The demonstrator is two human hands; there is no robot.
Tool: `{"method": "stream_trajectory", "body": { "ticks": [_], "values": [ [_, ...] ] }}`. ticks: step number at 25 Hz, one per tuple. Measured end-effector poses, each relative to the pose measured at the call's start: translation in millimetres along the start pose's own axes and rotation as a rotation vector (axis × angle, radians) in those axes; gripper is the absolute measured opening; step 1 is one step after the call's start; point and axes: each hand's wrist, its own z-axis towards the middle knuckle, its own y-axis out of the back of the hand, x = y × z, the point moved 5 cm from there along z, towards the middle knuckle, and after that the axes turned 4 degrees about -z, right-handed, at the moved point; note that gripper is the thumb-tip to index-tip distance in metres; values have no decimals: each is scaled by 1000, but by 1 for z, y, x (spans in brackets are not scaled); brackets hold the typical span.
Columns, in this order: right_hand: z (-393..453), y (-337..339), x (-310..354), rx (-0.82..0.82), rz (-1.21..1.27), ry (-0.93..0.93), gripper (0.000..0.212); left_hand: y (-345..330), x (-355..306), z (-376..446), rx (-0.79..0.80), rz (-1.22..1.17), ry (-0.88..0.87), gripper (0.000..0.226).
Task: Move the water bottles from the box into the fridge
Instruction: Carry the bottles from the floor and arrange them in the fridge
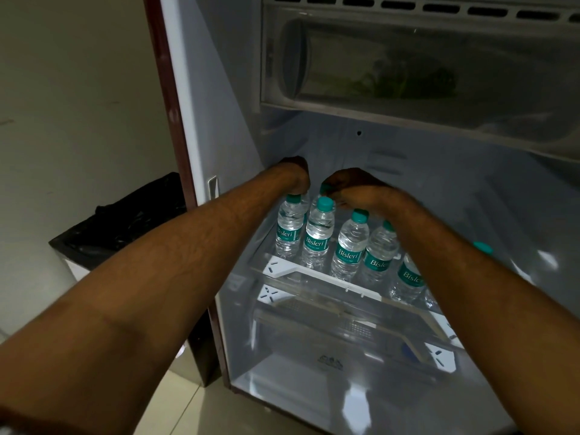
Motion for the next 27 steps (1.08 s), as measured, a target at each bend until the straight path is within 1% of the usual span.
{"method": "stream_trajectory", "body": {
  "ticks": [4, 8, 11, 12, 16, 18, 20, 23, 25, 27],
  "values": [
    [-4, 10, 2, -51, 76, 18, 35, 7, -2, -4, -37, -1, 14, 40],
    [-12, 25, 12, -208, -6, 42, 34, 21, -8, -22, -106, -55, -5, 42],
    [-27, 26, 23, -280, -161, -7, 37, 26, -14, -56, -275, -103, -122, 37],
    [-35, 24, 26, -309, -178, -10, 37, 27, -16, -71, -340, -132, -164, 35],
    [-84, 12, 40, -564, -51, 66, 34, 21, -17, -138, -509, -212, -281, 38],
    [-112, 0, 48, -684, -1, 103, 31, 12, -10, -174, -552, -257, -336, 42],
    [-142, -20, 57, -763, 10, 141, 28, -3, 3, -213, -570, -289, -383, 42],
    [-187, -68, 63, -790, 68, 190, 26, -35, 34, -275, -594, -362, -383, 42],
    [-216, -114, 64, -741, 112, 197, 25, -64, 62, -316, -600, -373, -330, 44],
    [-243, -164, 64, -642, 136, 194, 25, -95, 91, -355, -592, -377, -273, 43]
  ]
}}
